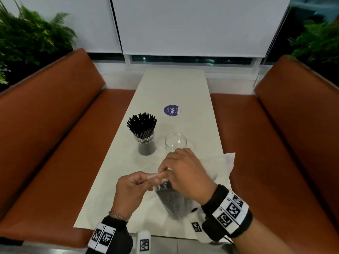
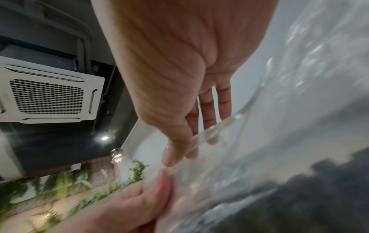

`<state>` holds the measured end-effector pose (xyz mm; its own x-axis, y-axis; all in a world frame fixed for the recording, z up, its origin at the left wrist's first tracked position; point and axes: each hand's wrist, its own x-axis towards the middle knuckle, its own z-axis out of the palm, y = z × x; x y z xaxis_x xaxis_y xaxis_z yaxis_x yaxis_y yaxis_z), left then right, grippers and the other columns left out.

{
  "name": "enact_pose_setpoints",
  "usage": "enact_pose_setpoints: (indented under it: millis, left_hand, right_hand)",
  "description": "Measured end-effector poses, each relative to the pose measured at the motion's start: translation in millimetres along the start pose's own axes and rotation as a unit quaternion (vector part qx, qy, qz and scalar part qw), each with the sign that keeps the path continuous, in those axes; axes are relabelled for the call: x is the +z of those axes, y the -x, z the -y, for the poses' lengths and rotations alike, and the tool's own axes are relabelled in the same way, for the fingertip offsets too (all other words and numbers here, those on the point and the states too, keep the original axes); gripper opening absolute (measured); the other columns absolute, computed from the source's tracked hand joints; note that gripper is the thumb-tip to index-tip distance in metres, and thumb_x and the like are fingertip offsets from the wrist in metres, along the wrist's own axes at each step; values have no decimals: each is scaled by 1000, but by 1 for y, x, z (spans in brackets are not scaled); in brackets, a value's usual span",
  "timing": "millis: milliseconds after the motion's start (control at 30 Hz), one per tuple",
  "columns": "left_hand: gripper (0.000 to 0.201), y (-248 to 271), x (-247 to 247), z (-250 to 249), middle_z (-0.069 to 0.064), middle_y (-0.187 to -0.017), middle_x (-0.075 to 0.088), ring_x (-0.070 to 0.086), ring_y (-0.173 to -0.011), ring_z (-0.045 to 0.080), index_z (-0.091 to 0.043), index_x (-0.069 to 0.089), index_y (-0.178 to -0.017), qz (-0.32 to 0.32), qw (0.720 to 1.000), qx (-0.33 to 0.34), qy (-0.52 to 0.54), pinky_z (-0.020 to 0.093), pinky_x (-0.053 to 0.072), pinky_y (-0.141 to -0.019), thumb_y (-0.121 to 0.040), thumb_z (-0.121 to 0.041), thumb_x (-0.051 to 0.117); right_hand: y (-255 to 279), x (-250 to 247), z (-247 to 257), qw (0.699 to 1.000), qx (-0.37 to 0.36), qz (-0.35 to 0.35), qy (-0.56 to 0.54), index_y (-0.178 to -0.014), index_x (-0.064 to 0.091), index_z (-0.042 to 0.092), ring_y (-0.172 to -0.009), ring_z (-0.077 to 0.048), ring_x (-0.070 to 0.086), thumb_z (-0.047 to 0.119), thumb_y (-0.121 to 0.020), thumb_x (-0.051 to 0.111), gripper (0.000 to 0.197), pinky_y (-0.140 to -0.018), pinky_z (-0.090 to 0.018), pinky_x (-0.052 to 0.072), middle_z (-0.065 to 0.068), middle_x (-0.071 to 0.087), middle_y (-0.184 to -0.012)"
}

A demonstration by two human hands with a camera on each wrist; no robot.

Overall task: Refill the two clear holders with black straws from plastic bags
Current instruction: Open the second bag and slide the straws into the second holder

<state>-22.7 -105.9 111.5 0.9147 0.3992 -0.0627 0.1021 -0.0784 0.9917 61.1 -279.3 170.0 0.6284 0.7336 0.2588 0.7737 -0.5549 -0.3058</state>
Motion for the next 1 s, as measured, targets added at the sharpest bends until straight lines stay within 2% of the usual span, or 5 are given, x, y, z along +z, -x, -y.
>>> enact_pose_setpoints:
  millis: [467, 633, 800, 867, 1000]
  left_hand:
    - [8, -5, -15, 26, 18, -84, 81, 74, -78, 26, -4, 78, -73, 1, 997, -20, 70, 33, 65, -70, -77, -7, 85]
    - [35, -4, -19, 41, 11, -105, 83, 75, -98, 35, -11, 79, -89, 42, 989, -72, 125, 43, 61, -87, -73, -42, 83]
    - [65, -4, -16, 58, 0, -125, 77, 71, -118, 21, -18, 67, -131, 94, 973, -139, 158, 36, 58, -98, -76, -49, 84]
    - [64, 5, -8, 69, 3, -119, 79, 72, -117, 21, -20, 64, -131, 122, 967, -162, 155, 26, 62, -85, -74, -15, 93]
    - [75, 22, 21, 70, 18, -108, 82, 80, -99, 29, -9, 80, -107, 114, 969, -126, 178, 30, 64, -72, -37, 6, 102]
  right_hand:
    - [80, -87, -89, 968, 227, -68, -80, -93, 80, 36, -92, 7, 71, 41, -84, 83, 11, -85, -17, 57, 27, 76, -97]
    - [93, -50, -98, 910, 275, 79, -300, -143, 54, 49, -127, 13, 58, 38, -66, 99, 90, -107, -18, 45, 29, 64, -139]
    - [81, 2, -91, 879, 316, 56, -353, -105, 86, 20, -100, -5, 79, 13, -84, 88, 22, -104, -37, 60, 13, 85, -102]
    - [71, 8, -80, 872, 304, 25, -382, -86, 86, 12, -78, -7, 76, 12, -82, 89, 5, -87, -29, 62, 9, 84, -86]
    - [53, 27, -59, 873, 295, -32, -387, -69, 67, -6, -60, -23, 58, 27, -74, 95, 44, -70, -42, 61, -23, 71, -72]
